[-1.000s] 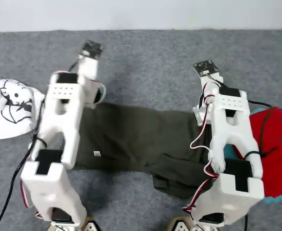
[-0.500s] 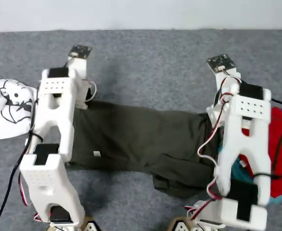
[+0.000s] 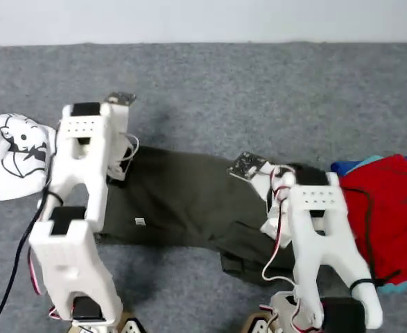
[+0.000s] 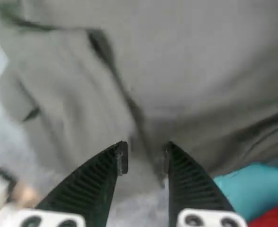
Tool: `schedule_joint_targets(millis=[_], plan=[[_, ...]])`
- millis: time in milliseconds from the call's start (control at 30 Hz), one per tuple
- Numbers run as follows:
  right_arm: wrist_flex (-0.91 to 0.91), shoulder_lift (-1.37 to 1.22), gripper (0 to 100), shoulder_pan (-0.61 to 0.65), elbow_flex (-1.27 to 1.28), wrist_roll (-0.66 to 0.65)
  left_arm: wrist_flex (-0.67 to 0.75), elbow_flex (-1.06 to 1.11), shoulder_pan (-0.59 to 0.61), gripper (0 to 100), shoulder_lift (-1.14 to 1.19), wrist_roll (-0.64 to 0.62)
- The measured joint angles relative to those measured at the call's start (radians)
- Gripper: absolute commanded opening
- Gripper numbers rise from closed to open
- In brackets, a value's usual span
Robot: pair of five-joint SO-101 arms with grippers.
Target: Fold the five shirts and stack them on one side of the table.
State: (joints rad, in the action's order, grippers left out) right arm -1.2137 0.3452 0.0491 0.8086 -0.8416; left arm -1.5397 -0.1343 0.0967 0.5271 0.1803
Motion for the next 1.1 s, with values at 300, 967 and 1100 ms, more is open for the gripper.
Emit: schedule_joint_targets(millis=[300, 967, 1100], plan=[[0.394, -0.127, 18.1, -0.038, 0.015, 0.115, -0.021, -0.222, -0.003, 6, 0.253, -0.014], [-0.164, 0.146, 18.0, -0.109, -0.161, 0.040, -0.193, -0.411, 0.000, 6, 0.157, -0.020], [-0.370, 0.203, 17.9, -0.018, -0.068, -0.133, -0.193, -0.256, 0.000, 6, -0.014, -0.018]])
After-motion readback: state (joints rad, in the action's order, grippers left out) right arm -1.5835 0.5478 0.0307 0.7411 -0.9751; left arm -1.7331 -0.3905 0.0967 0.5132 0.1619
